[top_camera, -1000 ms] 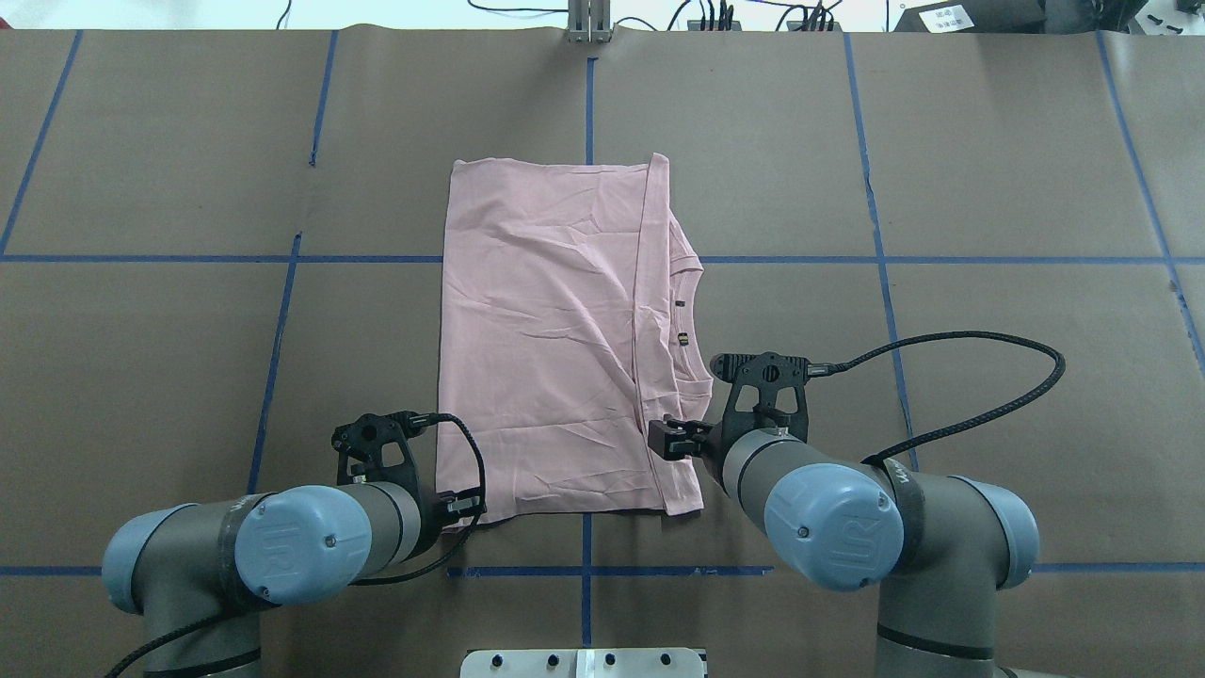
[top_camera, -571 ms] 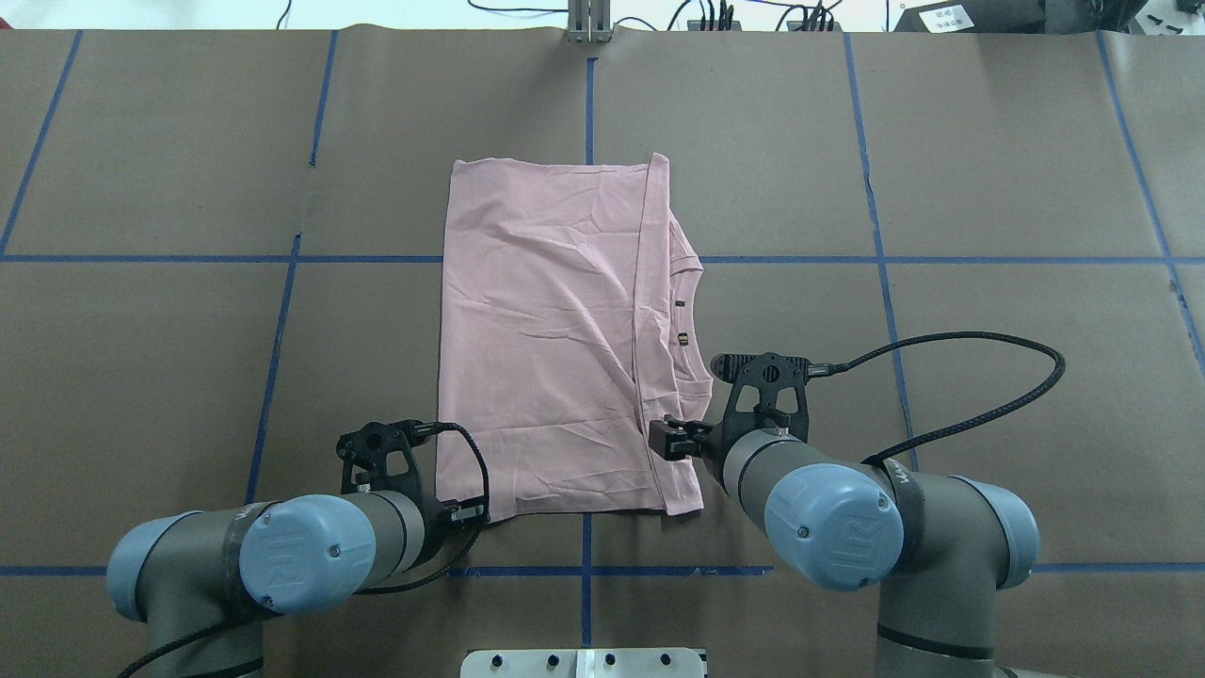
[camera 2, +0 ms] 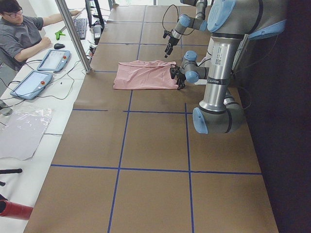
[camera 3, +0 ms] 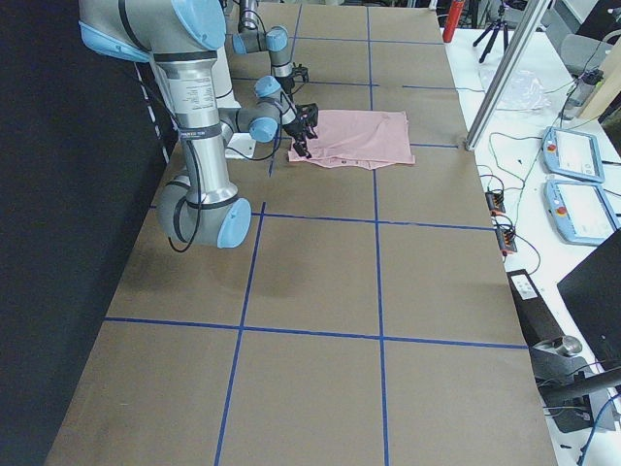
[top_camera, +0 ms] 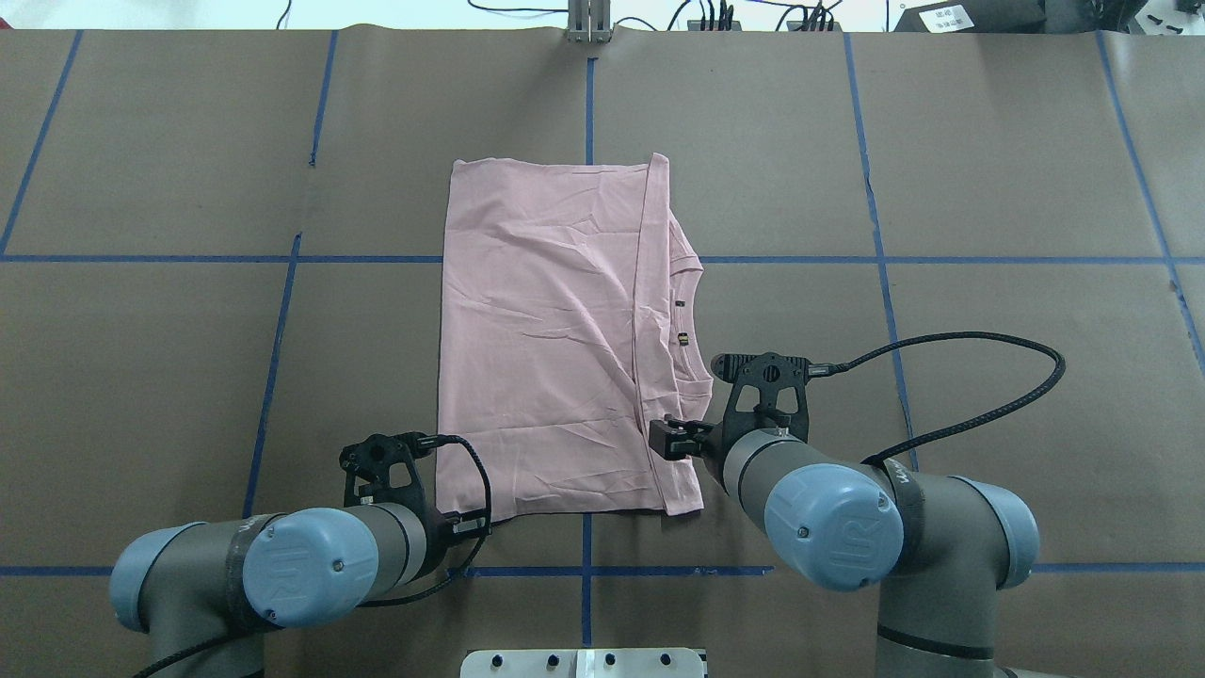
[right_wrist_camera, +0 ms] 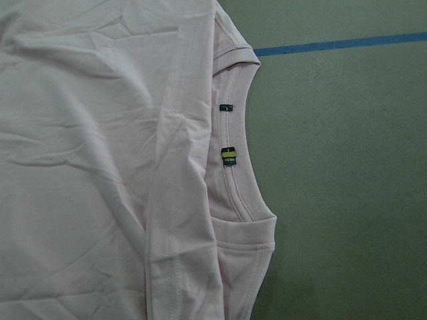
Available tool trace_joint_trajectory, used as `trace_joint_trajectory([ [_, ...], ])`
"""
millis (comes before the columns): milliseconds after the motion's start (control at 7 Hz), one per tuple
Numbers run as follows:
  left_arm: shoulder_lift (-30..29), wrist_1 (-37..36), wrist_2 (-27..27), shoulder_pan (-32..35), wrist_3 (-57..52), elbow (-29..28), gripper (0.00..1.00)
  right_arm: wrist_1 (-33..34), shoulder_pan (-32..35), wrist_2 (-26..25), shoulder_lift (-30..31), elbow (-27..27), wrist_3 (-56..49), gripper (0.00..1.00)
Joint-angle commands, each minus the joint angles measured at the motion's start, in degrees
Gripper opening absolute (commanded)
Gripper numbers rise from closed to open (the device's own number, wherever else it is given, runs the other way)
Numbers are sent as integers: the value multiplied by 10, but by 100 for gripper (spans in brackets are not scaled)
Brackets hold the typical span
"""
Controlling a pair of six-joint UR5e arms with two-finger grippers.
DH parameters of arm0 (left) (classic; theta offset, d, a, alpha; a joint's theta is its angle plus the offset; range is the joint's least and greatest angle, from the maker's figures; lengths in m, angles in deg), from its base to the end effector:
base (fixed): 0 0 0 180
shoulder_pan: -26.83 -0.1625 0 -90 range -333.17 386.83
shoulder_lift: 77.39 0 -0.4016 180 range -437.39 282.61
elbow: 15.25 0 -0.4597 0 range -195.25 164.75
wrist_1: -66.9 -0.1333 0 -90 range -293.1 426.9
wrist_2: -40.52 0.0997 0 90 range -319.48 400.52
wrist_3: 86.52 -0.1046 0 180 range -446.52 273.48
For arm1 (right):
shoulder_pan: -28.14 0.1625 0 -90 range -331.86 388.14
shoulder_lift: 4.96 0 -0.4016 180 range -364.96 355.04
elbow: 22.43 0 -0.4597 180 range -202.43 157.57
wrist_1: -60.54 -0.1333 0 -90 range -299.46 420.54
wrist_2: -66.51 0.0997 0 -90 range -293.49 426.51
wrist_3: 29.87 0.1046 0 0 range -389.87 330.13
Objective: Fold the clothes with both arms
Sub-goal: 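Lower both grippers onto the shirt's edge nearest the robot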
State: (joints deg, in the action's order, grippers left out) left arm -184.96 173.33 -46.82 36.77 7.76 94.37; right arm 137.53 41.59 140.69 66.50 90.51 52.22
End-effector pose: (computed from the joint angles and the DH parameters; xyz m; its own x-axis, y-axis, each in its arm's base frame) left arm 0.5974 -0.2450 0.2492 0.5670 -0.1750 -0.8049 0.2523 0.9671 -0.0326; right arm -0.5575 -0.2997 0.2161 0.6200 0.0121 0.7845 -0.3577 0.8943 0.2689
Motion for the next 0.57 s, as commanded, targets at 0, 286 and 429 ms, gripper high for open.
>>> trace_joint_trajectory([
  [0,0,0,1,-1,0,1,19,0,-1,0,0,0,0,100],
  [286,-1,-1,2,0,-1,2,0,0,-1,1,-1,0,0,100],
  [429,-1,-1,2,0,-1,7,0,0,-2,0,-2,-1,0,100],
])
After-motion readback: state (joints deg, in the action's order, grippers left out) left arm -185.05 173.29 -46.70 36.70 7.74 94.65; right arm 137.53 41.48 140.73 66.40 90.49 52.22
